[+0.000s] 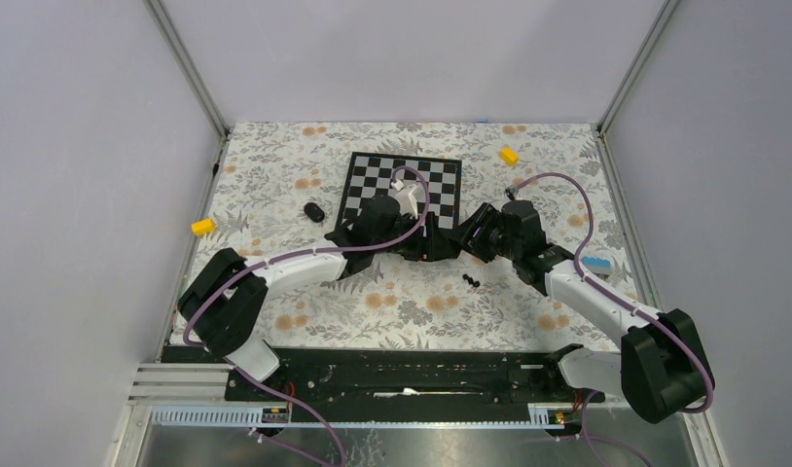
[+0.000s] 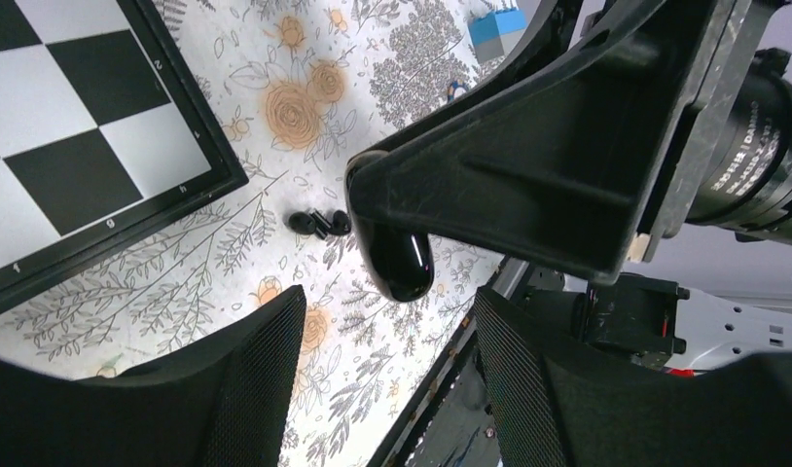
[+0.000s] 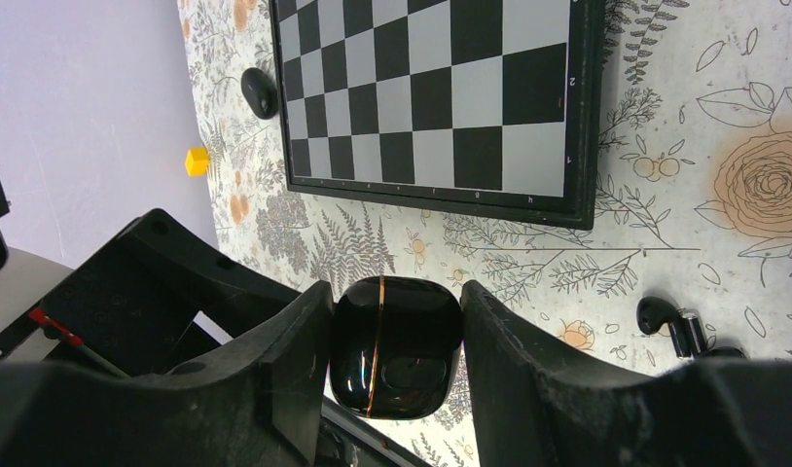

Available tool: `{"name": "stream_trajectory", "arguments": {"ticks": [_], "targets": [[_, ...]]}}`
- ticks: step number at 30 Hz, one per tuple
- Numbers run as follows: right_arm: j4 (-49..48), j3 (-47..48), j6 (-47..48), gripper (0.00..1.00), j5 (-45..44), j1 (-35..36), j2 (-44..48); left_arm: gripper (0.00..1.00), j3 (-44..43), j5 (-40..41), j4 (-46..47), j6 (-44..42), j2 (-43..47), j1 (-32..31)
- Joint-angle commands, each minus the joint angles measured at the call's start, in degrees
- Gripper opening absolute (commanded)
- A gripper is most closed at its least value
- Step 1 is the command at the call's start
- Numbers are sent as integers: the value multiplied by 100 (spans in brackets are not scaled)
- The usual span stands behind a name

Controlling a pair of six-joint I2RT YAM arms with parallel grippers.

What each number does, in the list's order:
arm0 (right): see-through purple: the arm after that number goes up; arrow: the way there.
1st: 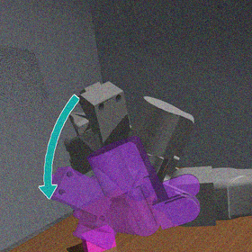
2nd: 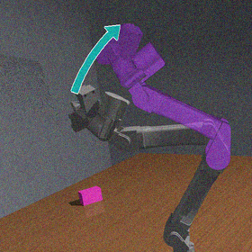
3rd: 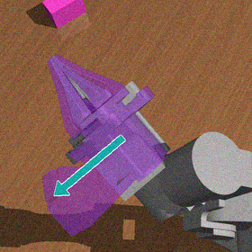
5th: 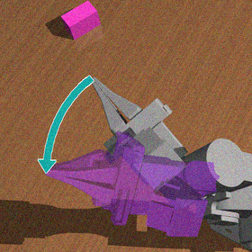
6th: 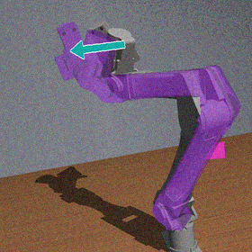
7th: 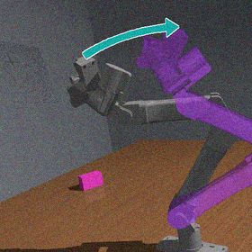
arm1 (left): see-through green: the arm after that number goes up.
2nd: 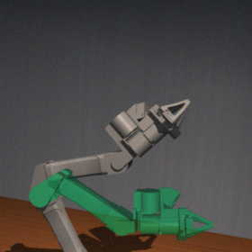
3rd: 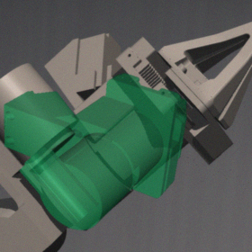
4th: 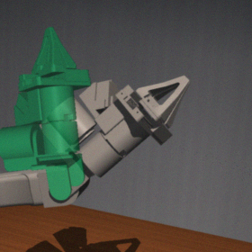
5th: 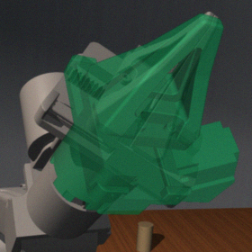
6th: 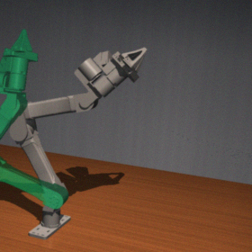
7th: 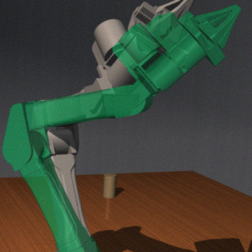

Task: Insert the wireless bluetooth earbuds into the charging case
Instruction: Pass from the right arm to the left

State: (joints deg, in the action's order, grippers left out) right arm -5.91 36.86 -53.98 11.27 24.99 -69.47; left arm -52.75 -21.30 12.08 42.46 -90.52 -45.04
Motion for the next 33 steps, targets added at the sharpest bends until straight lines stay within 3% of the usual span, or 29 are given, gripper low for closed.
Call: {"name": "stream_trajectory", "arguments": {"ticks": [1,5,10,16,19,21,23,25,28,33], "targets": [[-208,62,-87,38,60,48,134,66,-358,35,359,-53,-147,-20],[-217,59,-108,38,123,58,119,62,-440,50,383,-49,-277,-21],[-235,24,-189,38,217,78,138,46,-502,78,383,-54,-366,-15],[-244,22,-192,38,271,76,150,38,-560,65,313,-70,-414,-14],[-276,27,-160,41,366,76,112,18,-548,90,315,-44,-376,-14],[-453,6,-8,50,442,76,139,0,-593,221,109,-35,-375,-14],[-249,161,294,69,364,73,194,0,-653,286,-123,-72,-368,-2],[131,385,597,79,160,67,251,0,-665,203,-243,-104,-312,32],[303,528,1132,80,81,33,578,0,-455,-336,-8,-27,-153,145],[185,391,1704,79,587,-351,1465,0,-367,-2313,954,684,-198,586]]}}
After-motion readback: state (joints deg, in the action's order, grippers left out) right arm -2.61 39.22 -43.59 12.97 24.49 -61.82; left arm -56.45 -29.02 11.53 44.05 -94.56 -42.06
